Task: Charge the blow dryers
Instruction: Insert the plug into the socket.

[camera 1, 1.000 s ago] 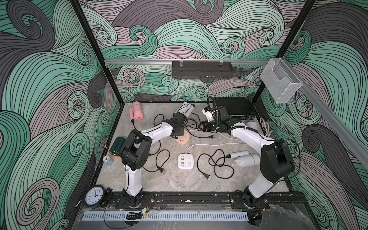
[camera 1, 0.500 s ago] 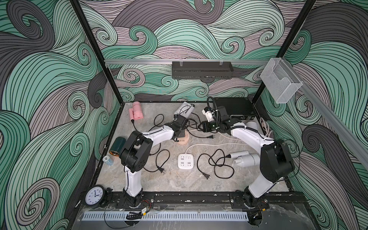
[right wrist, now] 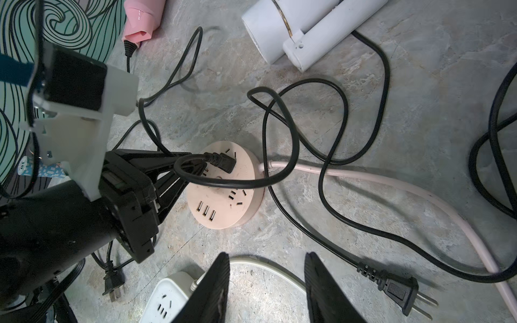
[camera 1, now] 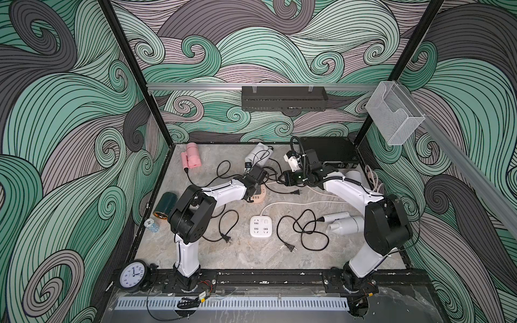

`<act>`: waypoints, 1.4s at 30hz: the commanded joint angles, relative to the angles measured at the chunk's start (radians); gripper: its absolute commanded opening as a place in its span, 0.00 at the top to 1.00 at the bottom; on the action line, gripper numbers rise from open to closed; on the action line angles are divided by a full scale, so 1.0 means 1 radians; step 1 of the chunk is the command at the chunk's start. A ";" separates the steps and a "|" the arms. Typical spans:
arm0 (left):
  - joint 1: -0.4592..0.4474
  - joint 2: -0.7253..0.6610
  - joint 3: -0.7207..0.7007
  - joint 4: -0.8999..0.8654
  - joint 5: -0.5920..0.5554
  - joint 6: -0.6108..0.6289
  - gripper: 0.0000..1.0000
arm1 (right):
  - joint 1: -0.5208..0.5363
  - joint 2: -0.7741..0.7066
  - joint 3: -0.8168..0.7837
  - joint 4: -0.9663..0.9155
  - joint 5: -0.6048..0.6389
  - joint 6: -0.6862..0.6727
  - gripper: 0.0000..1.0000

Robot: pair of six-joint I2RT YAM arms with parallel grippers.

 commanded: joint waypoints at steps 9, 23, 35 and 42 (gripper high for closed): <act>-0.020 0.066 -0.067 -0.138 0.003 -0.009 1.00 | -0.002 -0.002 0.008 -0.019 0.012 -0.017 0.55; -0.044 0.057 -0.099 -0.143 -0.027 0.004 1.00 | -0.003 -0.004 0.006 -0.021 0.012 -0.014 0.55; -0.033 0.059 -0.083 -0.212 0.054 -0.077 1.00 | -0.003 0.001 0.012 -0.030 0.002 -0.010 0.58; -0.036 0.098 -0.040 -0.285 0.044 -0.072 1.00 | -0.003 -0.001 0.011 -0.035 0.004 -0.014 0.59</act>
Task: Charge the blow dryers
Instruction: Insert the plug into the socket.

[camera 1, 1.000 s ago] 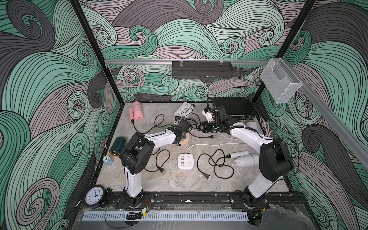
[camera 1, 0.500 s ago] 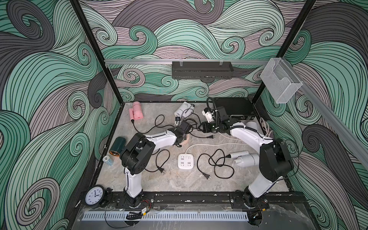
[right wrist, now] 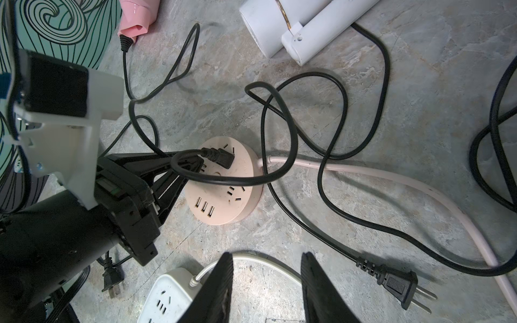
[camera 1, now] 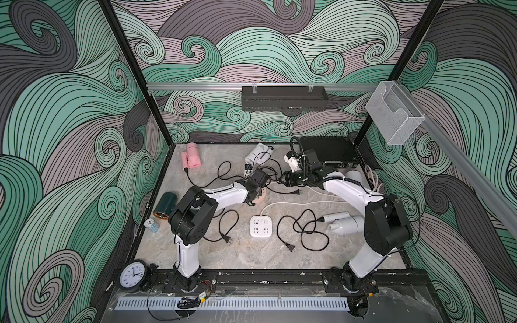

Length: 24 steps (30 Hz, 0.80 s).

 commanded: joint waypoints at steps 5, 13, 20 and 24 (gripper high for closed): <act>-0.011 0.091 -0.040 -0.299 0.114 -0.020 1.00 | -0.003 0.000 0.005 -0.010 0.000 -0.004 0.59; -0.026 0.109 -0.051 -0.360 0.081 -0.061 1.00 | -0.001 -0.007 -0.013 0.007 -0.002 0.005 0.60; -0.024 0.152 -0.040 -0.386 0.119 -0.080 1.00 | -0.001 -0.009 -0.012 0.003 -0.006 0.001 0.60; -0.003 0.160 -0.042 -0.381 0.149 -0.094 1.00 | -0.001 -0.013 -0.012 -0.002 -0.006 0.001 0.60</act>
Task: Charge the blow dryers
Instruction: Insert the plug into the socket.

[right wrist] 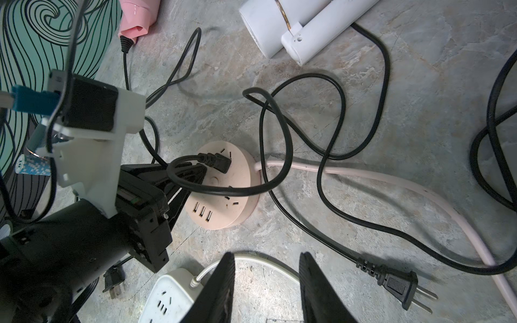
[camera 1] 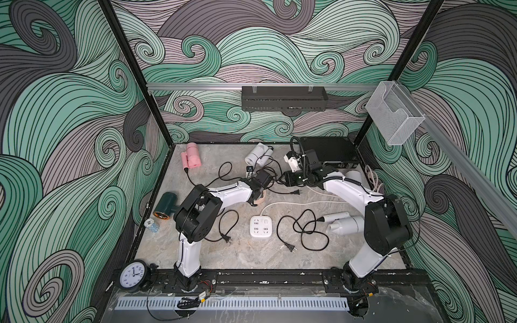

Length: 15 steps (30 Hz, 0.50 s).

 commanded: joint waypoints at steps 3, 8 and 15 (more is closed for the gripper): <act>0.049 0.121 -0.071 -0.265 0.246 -0.006 1.00 | -0.001 -0.015 -0.009 -0.012 -0.006 -0.005 0.61; 0.069 0.155 0.038 -0.391 0.303 0.025 1.00 | -0.001 -0.018 -0.004 -0.024 -0.007 -0.005 0.61; 0.072 0.159 0.060 -0.457 0.331 0.001 1.00 | -0.001 -0.020 0.002 -0.039 -0.009 -0.006 0.61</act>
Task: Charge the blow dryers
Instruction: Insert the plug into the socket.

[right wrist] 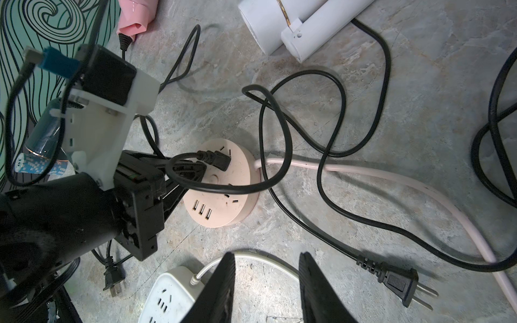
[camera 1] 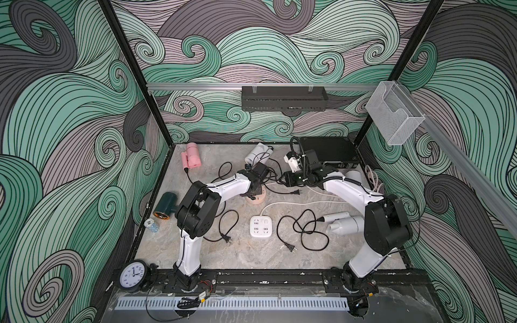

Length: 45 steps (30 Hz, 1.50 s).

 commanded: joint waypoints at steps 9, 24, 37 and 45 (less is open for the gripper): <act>0.028 0.098 -0.042 -0.241 0.132 0.005 1.00 | 0.001 -0.027 0.016 -0.069 0.005 -0.017 0.60; 0.045 0.036 0.005 -0.195 0.141 0.058 0.93 | 0.000 -0.065 0.047 -0.170 0.068 -0.063 0.58; 0.052 -0.055 -0.017 -0.122 0.182 0.108 0.65 | -0.003 -0.062 0.061 -0.226 0.144 -0.110 0.57; 0.053 -0.174 -0.117 -0.030 0.266 0.194 0.62 | -0.029 -0.064 0.063 -0.278 0.212 -0.123 0.53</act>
